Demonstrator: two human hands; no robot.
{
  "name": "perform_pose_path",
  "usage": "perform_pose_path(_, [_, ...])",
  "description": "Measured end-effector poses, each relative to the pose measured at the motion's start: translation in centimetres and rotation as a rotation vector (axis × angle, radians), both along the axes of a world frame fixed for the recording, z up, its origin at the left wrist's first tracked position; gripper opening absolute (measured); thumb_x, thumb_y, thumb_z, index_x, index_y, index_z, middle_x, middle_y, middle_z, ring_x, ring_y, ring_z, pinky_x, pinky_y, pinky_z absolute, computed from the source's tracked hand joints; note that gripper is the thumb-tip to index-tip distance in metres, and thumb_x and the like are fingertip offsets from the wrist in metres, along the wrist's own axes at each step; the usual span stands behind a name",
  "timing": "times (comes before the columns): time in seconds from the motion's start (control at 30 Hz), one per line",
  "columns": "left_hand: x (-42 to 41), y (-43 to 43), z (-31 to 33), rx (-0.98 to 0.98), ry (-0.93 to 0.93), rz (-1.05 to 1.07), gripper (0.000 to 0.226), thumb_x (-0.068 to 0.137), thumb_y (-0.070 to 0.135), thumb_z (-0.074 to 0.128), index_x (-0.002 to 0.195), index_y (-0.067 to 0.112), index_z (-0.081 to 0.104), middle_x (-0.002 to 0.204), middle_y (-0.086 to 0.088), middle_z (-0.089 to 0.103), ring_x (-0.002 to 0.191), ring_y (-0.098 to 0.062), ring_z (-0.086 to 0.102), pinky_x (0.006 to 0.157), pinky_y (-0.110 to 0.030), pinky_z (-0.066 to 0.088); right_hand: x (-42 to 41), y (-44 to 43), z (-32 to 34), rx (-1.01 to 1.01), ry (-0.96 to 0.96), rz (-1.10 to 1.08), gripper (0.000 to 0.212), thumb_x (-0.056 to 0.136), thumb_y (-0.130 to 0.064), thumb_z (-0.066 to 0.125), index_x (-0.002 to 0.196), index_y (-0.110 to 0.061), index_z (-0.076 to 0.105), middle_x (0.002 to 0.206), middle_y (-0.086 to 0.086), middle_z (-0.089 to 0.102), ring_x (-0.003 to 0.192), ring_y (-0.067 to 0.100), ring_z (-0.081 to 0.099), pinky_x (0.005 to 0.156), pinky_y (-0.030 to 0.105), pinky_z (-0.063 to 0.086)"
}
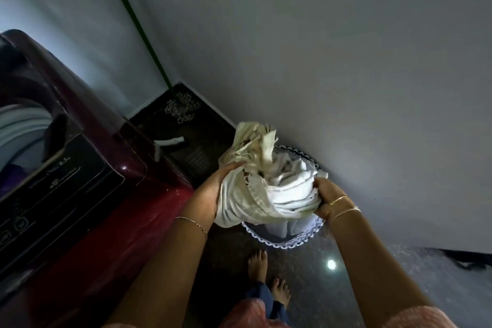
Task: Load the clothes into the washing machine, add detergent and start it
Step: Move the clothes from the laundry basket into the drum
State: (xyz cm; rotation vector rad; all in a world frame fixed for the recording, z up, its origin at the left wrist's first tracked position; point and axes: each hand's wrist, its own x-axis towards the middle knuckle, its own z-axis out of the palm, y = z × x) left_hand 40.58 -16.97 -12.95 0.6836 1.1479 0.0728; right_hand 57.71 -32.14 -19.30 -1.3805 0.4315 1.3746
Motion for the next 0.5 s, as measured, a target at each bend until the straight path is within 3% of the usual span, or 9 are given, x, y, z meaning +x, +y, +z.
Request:
perform_pose_path(0.07, [-0.6,0.0,-1.8,0.109,0.116,-0.027,0.062,0.085,0.025,0.068,0.14,0.012,0.042,0.114,-0.012,0.062,0.095,-0.027,0.065,0.076,-0.035,0.054,0.5,-0.2,0.4,0.007,-0.068,0.01,0.028,0.092,-0.015,0.047,0.107,0.002,0.063,0.098,0.02,0.069,0.095,0.034,0.065,0.072,0.034,0.056])
perform_pose_path(0.13, [-0.4,-0.9,-2.0,0.191,0.139,-0.143,0.059,0.092,0.017,0.06,0.146,0.019,0.034,0.129,-0.012,0.056,0.107,-0.03,0.061,0.084,-0.038,0.053,0.8,-0.2,1.4,0.059,-0.141,0.014,0.03,0.089,-0.012,0.051,0.113,0.002,0.062,0.103,0.023,0.066,0.096,0.036,0.065,0.077,0.039,0.057])
perform_pose_path(0.2, [0.6,-1.7,-1.7,0.222,0.128,-0.284,0.046,0.095,0.022,0.055,0.139,0.018,0.044,0.125,-0.01,0.059,0.102,-0.026,0.062,0.082,-0.036,0.054,0.7,0.2,3.0,0.14,-0.229,0.042,0.022,0.09,-0.006,0.049,0.106,-0.002,0.064,0.091,0.02,0.068,0.08,0.033,0.066,0.075,0.04,0.057])
perform_pose_path(0.3, [2.9,-2.0,-1.3,0.079,0.058,-0.311,0.068,0.072,0.056,0.07,0.126,0.017,0.061,0.116,-0.012,0.068,0.106,-0.031,0.065,0.095,-0.047,0.051,-0.6,1.4,5.9,0.161,-0.391,0.233,0.02,0.079,-0.004,0.053,0.094,-0.008,0.066,0.088,0.02,0.066,0.078,0.032,0.063,0.08,0.049,0.054])
perform_pose_path(0.37, [4.7,-2.2,-0.4,0.013,-0.003,-0.271,0.077,0.061,0.07,0.071,0.118,0.018,0.068,0.112,-0.014,0.07,0.107,-0.03,0.066,0.099,-0.047,0.048,-1.7,2.2,7.3,0.155,-0.546,0.402,0.023,0.07,-0.007,0.054,0.089,-0.012,0.066,0.085,0.017,0.067,0.076,0.028,0.063,0.078,0.047,0.055])
perform_pose_path(0.43, [6.1,-2.3,0.6,0.046,0.021,-0.271,0.071,0.068,0.069,0.068,0.112,0.014,0.07,0.108,-0.015,0.072,0.102,-0.028,0.068,0.097,-0.042,0.05,-2.8,2.6,8.1,0.152,-0.758,0.557,0.016,0.076,-0.003,0.055,0.084,-0.013,0.065,0.077,0.009,0.065,0.069,0.021,0.06,0.072,0.04,0.055])
perform_pose_path(0.5, [6.6,-2.3,0.4,0.057,0.036,-0.223,0.051,0.081,0.051,0.065,0.106,0.008,0.07,0.101,-0.016,0.071,0.095,-0.028,0.068,0.093,-0.036,0.051,-3.7,2.7,8.5,0.144,-0.825,0.622,0.014,0.078,-0.007,0.057,0.086,-0.015,0.065,0.076,0.007,0.066,0.068,0.018,0.06,0.069,0.035,0.053])
